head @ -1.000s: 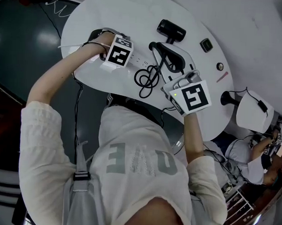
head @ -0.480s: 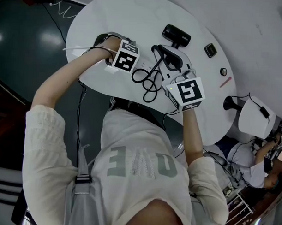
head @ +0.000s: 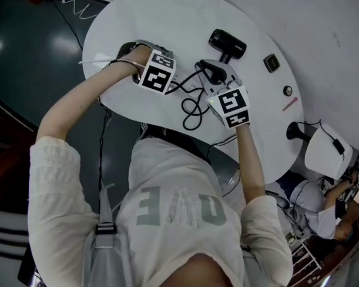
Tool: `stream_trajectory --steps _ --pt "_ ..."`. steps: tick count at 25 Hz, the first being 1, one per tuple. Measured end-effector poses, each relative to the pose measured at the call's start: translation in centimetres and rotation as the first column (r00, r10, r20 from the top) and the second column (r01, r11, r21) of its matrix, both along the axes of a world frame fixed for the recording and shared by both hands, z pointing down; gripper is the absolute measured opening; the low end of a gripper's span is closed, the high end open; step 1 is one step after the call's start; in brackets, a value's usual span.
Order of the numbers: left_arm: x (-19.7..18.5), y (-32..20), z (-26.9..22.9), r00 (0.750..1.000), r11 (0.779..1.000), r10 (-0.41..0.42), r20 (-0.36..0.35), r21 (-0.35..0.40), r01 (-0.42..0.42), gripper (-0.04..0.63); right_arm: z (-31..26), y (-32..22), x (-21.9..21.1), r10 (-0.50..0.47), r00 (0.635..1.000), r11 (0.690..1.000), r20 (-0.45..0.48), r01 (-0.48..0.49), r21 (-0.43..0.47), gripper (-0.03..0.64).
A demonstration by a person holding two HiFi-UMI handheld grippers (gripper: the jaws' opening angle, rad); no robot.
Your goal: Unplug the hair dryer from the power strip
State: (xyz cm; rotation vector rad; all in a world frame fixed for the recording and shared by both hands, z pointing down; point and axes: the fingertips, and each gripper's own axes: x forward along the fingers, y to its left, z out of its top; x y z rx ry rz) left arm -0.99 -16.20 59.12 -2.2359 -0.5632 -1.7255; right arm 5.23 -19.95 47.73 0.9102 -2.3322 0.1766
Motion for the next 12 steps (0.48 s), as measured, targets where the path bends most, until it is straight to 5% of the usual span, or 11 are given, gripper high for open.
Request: stream_trajectory --steps 12 --pt "0.2 0.1 -0.1 1.0 1.0 -0.001 -0.011 -0.005 0.001 0.272 6.0 1.6 1.1 -0.083 0.986 0.987 -0.142 0.062 -0.146 0.048"
